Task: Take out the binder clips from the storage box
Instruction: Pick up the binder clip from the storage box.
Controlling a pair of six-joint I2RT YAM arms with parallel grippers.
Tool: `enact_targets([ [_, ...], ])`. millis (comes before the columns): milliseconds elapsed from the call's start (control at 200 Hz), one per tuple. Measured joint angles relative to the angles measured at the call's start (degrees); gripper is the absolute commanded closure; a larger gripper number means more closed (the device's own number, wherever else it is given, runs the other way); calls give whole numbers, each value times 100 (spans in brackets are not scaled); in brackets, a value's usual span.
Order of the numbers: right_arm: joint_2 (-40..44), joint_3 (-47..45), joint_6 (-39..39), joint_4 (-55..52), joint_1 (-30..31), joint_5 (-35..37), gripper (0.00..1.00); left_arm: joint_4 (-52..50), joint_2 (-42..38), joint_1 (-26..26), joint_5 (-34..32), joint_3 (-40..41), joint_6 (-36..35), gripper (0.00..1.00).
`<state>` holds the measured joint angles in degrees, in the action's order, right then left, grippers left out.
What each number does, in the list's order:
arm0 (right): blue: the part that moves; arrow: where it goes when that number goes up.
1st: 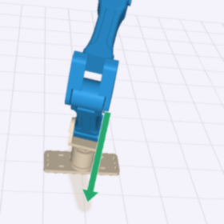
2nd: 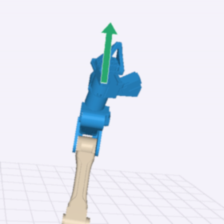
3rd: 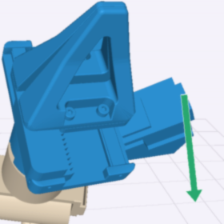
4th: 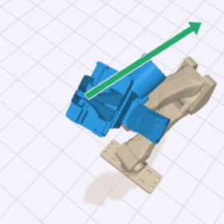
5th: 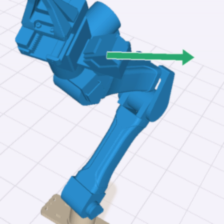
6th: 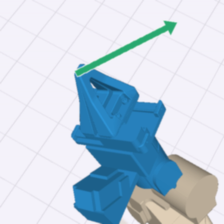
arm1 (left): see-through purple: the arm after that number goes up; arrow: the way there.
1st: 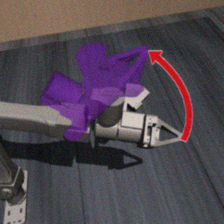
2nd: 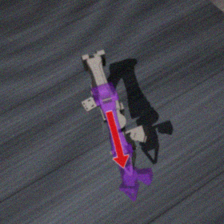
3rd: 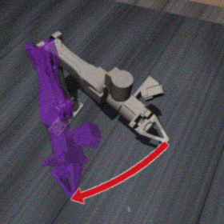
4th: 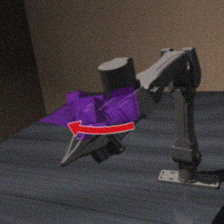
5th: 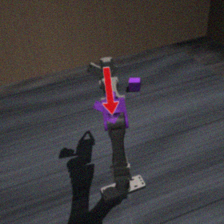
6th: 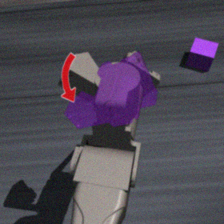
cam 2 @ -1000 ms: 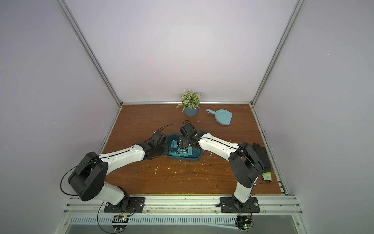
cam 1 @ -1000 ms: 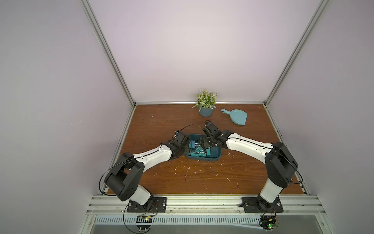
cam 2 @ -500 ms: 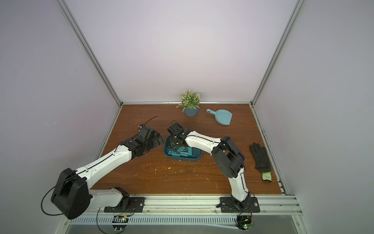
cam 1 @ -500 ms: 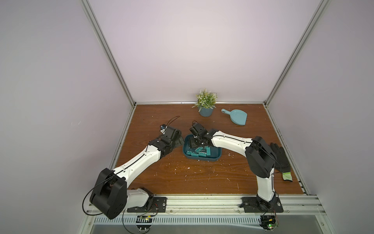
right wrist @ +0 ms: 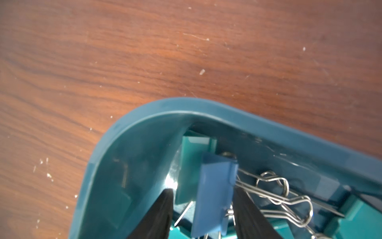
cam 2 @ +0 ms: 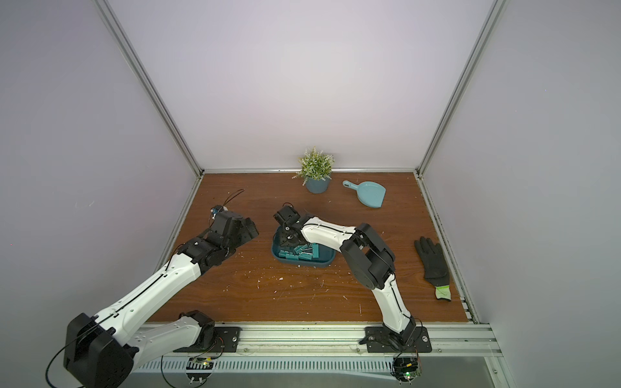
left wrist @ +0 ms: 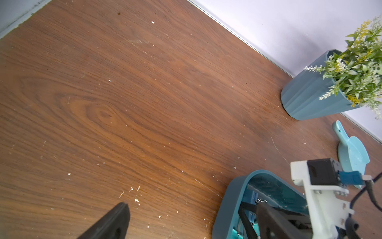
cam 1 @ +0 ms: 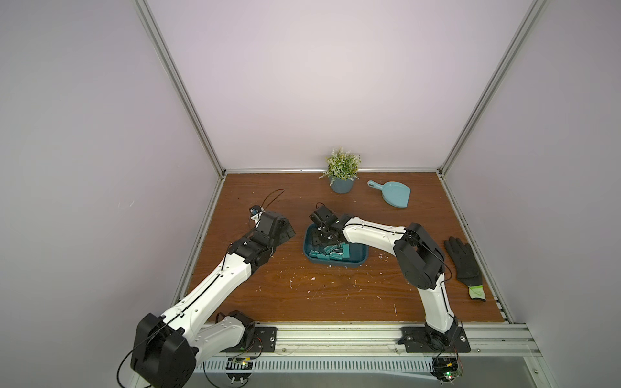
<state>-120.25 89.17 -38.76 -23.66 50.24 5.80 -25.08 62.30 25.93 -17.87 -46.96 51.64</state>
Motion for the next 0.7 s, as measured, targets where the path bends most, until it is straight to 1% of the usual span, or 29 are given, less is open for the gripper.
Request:
enact_targets([
  [60,-9,33,-31,-31,0,28,57,-17,-59,-7,-7,28,-17,1],
  [100,-28,85,-63,-63,0,39,59,-26,-92,-7,-11,44,-24,1],
  [225,-70,168,-116,-94,4,120,60,-50,-190,-11,-22,76,-63,1],
  [295,-66,168,-133,-118,7,157,62,-70,-234,-11,-22,83,-83,1],
  [445,28,162,-131,-216,50,313,63,-83,-299,-11,-24,83,-96,1],
  [601,468,66,-66,-389,197,562,65,-92,-345,-11,-22,83,-111,1],
  [701,844,11,35,-446,374,765,64,-98,-437,-11,-24,83,-151,1],
])
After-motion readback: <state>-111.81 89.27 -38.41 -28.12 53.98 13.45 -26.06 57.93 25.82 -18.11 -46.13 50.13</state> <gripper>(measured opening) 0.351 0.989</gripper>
